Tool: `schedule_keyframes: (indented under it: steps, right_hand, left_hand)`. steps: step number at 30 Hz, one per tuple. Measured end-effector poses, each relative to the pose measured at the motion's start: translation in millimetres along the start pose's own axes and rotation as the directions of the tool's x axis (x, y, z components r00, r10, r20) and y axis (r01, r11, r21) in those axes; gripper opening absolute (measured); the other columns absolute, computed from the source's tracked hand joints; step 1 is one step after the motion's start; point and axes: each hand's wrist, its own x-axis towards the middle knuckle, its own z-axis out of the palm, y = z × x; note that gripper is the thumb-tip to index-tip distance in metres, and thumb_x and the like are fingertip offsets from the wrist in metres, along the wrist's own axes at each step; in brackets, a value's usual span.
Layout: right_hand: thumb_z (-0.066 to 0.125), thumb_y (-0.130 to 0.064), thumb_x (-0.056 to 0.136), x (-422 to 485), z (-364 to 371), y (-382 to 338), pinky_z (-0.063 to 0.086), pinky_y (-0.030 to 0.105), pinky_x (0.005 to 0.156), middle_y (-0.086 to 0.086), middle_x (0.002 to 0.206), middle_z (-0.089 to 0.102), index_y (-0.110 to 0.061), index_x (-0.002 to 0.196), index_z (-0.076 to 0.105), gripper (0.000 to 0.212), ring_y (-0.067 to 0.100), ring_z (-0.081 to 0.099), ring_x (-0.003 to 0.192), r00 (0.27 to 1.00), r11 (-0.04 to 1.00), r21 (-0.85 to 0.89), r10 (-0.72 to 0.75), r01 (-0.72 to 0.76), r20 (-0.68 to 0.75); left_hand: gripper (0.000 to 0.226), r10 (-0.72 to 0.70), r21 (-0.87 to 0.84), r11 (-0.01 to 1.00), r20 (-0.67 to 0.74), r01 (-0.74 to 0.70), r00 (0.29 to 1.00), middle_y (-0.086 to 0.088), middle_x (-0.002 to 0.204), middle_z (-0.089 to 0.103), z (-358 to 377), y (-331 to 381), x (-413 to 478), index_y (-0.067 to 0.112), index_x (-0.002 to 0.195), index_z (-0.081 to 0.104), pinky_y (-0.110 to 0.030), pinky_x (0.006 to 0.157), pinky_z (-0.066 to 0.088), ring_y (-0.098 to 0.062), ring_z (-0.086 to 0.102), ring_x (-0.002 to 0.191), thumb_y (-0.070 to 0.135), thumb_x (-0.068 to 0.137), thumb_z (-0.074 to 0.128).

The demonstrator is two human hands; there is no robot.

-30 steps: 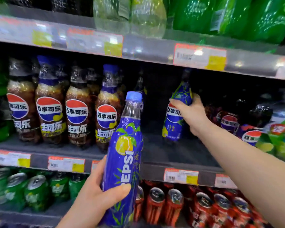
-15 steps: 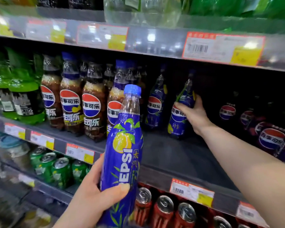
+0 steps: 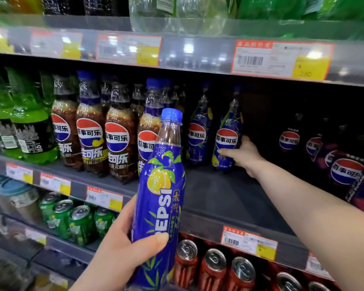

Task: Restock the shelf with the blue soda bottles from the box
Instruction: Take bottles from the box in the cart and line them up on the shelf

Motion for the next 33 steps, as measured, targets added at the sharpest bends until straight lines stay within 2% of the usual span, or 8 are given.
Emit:
schedule_keyframes:
  steps: [5, 9, 13, 18, 20, 23, 29, 33]
  right_hand:
    - [0.077, -0.010, 0.072, 5, 8, -2, 0.049, 0.035, 0.080, 0.012, 0.126, 0.057, -0.013, 0.127, 0.042, 0.066, 0.022, 0.057, 0.101, 0.999, 0.999, 0.050, 0.011, -0.014, 0.048]
    - [0.075, -0.009, 0.074, 4, 6, -2, 0.044, 0.023, 0.061, 0.011, 0.127, 0.056, -0.012, 0.129, 0.041, 0.064, 0.018, 0.054, 0.099, 0.997, 0.999, 0.052, 0.001, -0.005, 0.079]
    - [0.077, -0.009, 0.072, 3, 6, -2, 0.047, 0.030, 0.082, 0.013, 0.131, 0.055, -0.010, 0.131, 0.040, 0.069, 0.018, 0.054, 0.103, 0.999, 1.000, 0.006, -0.013, 0.013, 0.048]
    - [0.074, -0.016, 0.076, -6, -11, -10, 0.037, 0.025, 0.088, 0.013, 0.146, 0.040, -0.011, 0.144, 0.027, 0.083, 0.026, 0.044, 0.130, 0.996, 0.999, -0.032, 0.003, -0.005, -0.089]
    - [0.073, -0.019, 0.078, -12, -27, -10, 0.036, 0.024, 0.091, 0.013, 0.147, 0.038, -0.012, 0.143, 0.030, 0.079, 0.026, 0.042, 0.131, 0.991, 0.999, -0.043, -0.008, 0.002, -0.136]
    - [0.073, -0.023, 0.077, -26, -52, -10, 0.041, 0.031, 0.094, 0.010, 0.140, 0.047, -0.013, 0.136, 0.042, 0.068, 0.022, 0.049, 0.122, 0.985, 0.999, -0.053, -0.023, 0.014, -0.169]
    - [0.067, -0.022, 0.082, -63, -85, -15, 0.041, 0.017, 0.070, 0.003, 0.123, 0.058, -0.014, 0.126, 0.054, 0.046, 0.013, 0.053, 0.105, 0.985, 0.997, -0.066, -0.060, 0.050, -0.163]
    - [0.057, -0.036, 0.088, -80, -92, -18, 0.050, 0.030, 0.087, 0.001, 0.116, 0.063, -0.027, 0.104, 0.061, 0.019, 0.017, 0.058, 0.106, 0.986, 0.997, -0.078, -0.040, 0.028, -0.164]
  left_hand:
    - [0.095, -0.006, -0.029, 1.000, -0.012, 0.006, 1.000, -0.008, 0.094, 0.075, -2, -1, 3, 0.033, 0.101, 0.067, -0.027, 0.059, 0.057, -0.024, 0.072, 0.081, 0.038, 0.009, 0.092]
    - [0.090, -0.005, -0.031, 0.999, -0.023, 0.004, 1.000, -0.007, 0.096, 0.075, -5, -2, 7, 0.038, 0.097, 0.068, -0.027, 0.060, 0.057, -0.024, 0.072, 0.084, 0.040, 0.011, 0.092]
    - [0.095, -0.011, -0.026, 1.000, -0.006, 0.010, 1.000, -0.006, 0.095, 0.075, -5, -3, 11, 0.033, 0.102, 0.065, -0.027, 0.060, 0.057, -0.023, 0.072, 0.083, 0.040, 0.011, 0.092]
    - [0.079, -0.017, 0.007, 1.000, 0.090, 0.016, 0.996, -0.001, 0.101, 0.073, 11, 3, 28, 0.040, 0.110, 0.060, -0.028, 0.067, 0.057, -0.021, 0.070, 0.091, 0.023, 0.037, 0.081]
    - [0.067, -0.007, 0.006, 1.000, 0.149, 0.006, 0.989, 0.000, 0.099, 0.074, 24, 6, 40, 0.042, 0.105, 0.062, -0.026, 0.067, 0.056, -0.017, 0.070, 0.088, 0.023, 0.043, 0.077]
    - [0.071, 0.017, 0.034, 0.999, 0.206, -0.024, 0.978, 0.002, 0.099, 0.073, 47, 9, 63, 0.037, 0.111, 0.058, -0.028, 0.069, 0.055, -0.015, 0.069, 0.087, 0.024, 0.044, 0.077]
    - [0.068, -0.003, 0.072, 0.997, 0.257, -0.016, 0.966, 0.003, 0.092, 0.071, 85, -1, 123, 0.028, 0.106, 0.055, -0.031, 0.072, 0.055, -0.009, 0.068, 0.079, 0.009, 0.045, 0.078]
    - [0.077, 0.005, 0.107, 0.994, 0.241, -0.032, 0.970, 0.003, 0.103, 0.066, 99, -14, 161, 0.031, 0.113, 0.045, -0.037, 0.083, 0.053, -0.013, 0.065, 0.090, 0.004, 0.047, 0.076]
